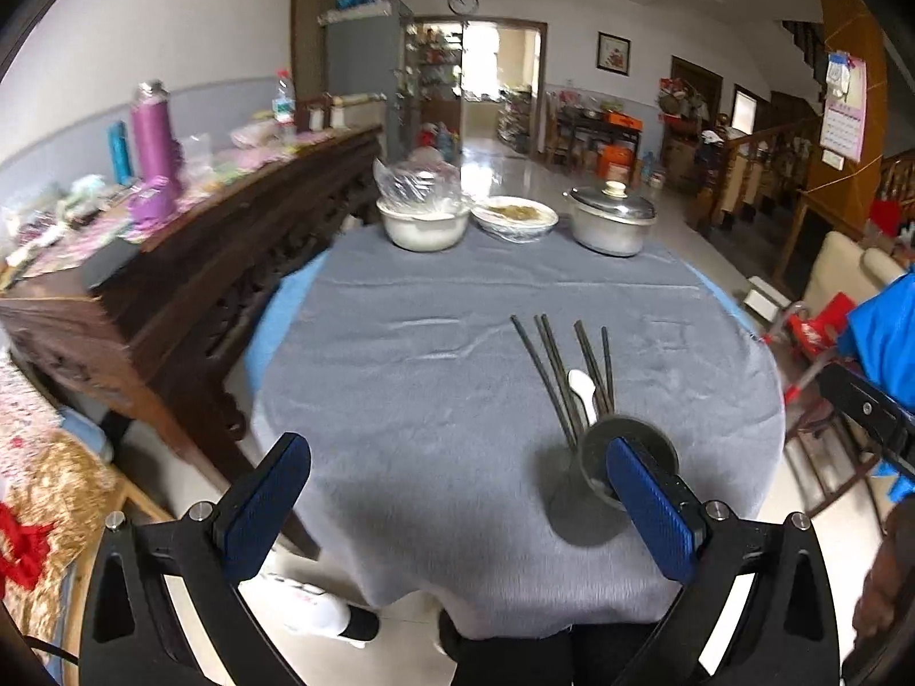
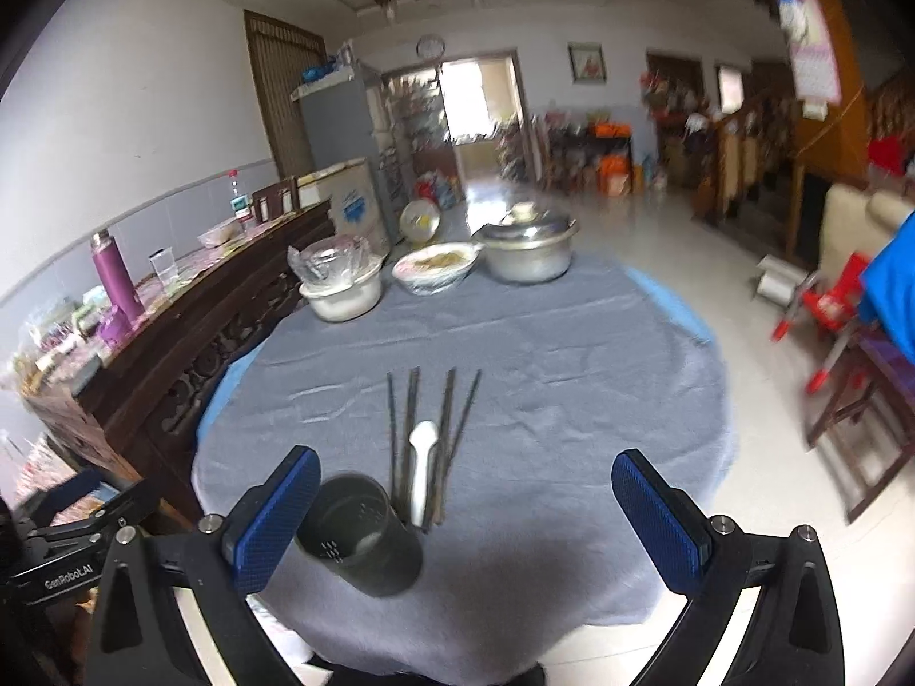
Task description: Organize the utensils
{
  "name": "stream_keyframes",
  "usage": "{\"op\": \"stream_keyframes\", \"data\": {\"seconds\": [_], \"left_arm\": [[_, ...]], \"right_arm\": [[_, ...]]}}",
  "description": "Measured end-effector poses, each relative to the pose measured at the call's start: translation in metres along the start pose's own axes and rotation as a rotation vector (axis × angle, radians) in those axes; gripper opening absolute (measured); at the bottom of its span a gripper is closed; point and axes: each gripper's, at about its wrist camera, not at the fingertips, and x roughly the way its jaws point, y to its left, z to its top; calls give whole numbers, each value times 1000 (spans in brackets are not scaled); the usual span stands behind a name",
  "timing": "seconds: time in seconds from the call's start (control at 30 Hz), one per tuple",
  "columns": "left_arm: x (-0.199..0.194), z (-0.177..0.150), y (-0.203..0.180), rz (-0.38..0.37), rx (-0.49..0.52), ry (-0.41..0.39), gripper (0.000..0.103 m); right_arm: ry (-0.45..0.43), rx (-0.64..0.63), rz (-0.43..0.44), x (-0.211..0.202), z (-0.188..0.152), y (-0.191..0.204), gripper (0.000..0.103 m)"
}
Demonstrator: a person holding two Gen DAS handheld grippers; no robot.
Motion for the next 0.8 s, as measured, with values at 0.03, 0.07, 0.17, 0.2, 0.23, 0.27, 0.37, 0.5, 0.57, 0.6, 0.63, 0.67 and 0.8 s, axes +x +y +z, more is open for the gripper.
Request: {"op": "stream_keyframes", "data": {"seconds": [0.03, 0.07, 0.17, 0.2, 0.23, 0.27, 0.37, 0.5, 0.57, 0.6, 0.63, 0.67, 0.8], "left_arm": [[7, 5, 4, -17, -8, 10, 103], [22, 16, 11, -41, -13, 32, 103], [63, 36, 20, -43, -11, 88, 103], [80, 43, 23, -65, -27, 115, 103], [90, 47, 25, -79, -32, 131, 102], [109, 53, 26, -106, -40, 169, 100], [161, 71, 25, -169, -81, 271, 83], [226, 91, 16, -231, -142, 387, 60], [253, 99, 9, -256, -158, 431, 58], [262, 102, 8, -259, -163, 450, 58], [271, 106, 3, -270, -178, 464, 58], [284, 112, -4, -275, -192, 485, 58], [325, 120, -23, -246, -220, 551, 58]], "right_arm": [[33, 27, 35, 17, 10, -6, 103], [59, 43, 56, 29, 16, -10, 103], [167, 143, 133, 87, 39, -29, 89], [196, 162, 147, 104, 43, -33, 84], [236, 184, 154, 127, 49, -38, 76], [263, 202, 156, 145, 53, -41, 73], [363, 258, 161, 211, 62, -50, 59], [459, 301, 141, 286, 64, -55, 50], [490, 303, 110, 315, 63, -55, 49], [511, 300, 95, 328, 62, -53, 48], [527, 295, 82, 338, 60, -52, 46], [538, 290, 74, 343, 59, -51, 46], [575, 247, 17, 363, 57, -44, 45]]}}
